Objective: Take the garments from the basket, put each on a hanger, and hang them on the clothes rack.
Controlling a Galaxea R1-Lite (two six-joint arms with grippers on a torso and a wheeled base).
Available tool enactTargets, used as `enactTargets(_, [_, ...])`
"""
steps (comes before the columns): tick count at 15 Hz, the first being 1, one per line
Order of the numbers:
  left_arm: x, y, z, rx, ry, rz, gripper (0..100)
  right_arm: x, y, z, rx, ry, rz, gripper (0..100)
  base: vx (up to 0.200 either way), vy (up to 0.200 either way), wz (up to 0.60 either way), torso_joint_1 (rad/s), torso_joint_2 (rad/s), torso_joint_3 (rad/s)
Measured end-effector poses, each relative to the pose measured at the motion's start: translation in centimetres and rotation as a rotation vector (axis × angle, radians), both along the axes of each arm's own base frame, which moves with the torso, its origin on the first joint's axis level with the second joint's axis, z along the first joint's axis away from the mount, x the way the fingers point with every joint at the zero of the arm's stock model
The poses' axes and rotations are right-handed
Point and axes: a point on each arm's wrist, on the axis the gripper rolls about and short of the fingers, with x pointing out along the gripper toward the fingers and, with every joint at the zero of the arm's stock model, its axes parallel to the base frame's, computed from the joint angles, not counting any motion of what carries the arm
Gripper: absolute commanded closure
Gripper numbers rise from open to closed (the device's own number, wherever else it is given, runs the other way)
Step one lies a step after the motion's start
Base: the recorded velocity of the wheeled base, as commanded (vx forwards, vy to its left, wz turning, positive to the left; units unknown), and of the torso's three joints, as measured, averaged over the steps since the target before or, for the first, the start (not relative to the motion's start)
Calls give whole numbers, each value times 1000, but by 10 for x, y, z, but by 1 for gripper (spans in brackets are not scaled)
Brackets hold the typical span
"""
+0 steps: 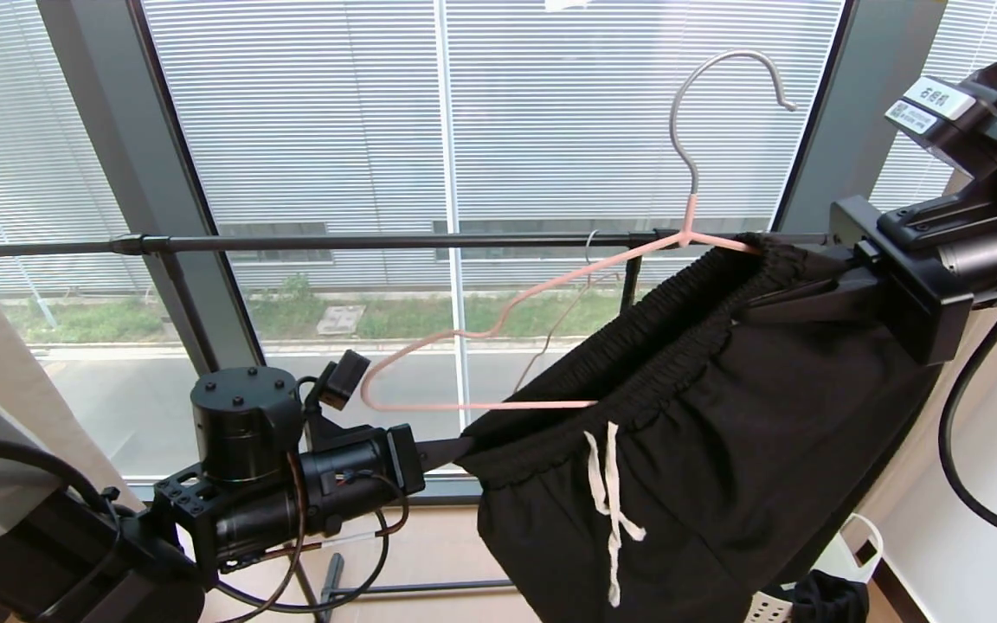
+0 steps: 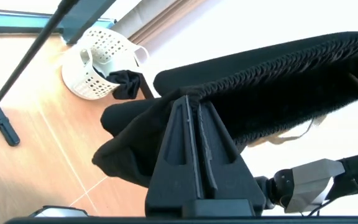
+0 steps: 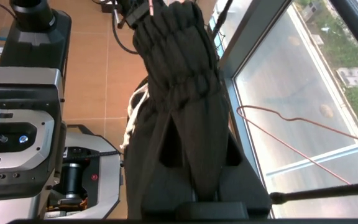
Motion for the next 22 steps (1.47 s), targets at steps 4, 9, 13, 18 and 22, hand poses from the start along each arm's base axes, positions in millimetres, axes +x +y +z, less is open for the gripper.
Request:
enactTargets(4, [-4, 20, 7, -4, -10, 55, 100, -1, -18, -3, -8, 10, -66, 100, 0, 0, 0, 0, 0, 0])
enactTargets(9, [-10, 33, 18, -15, -38, 90, 100, -2, -26, -12, -79, 27, -146, 100, 0, 0, 0, 0, 0, 0])
enactTargets(13, [-9, 42, 22, -20, -54, 120, 100, -7, -29, -19, -166, 33, -213, 100, 0, 0, 0, 0, 0, 0])
enactTargets(18, [-8, 44, 24, -2, -83, 124, 100, -8, -29, -32, -261, -17, -290, 100, 0, 0, 0, 0, 0, 0])
enactTargets(22, [-4, 41, 28, 52, -63, 108, 100, -8, -20, -42, -332, -18, -319, 100, 0, 0, 0, 0, 0, 0])
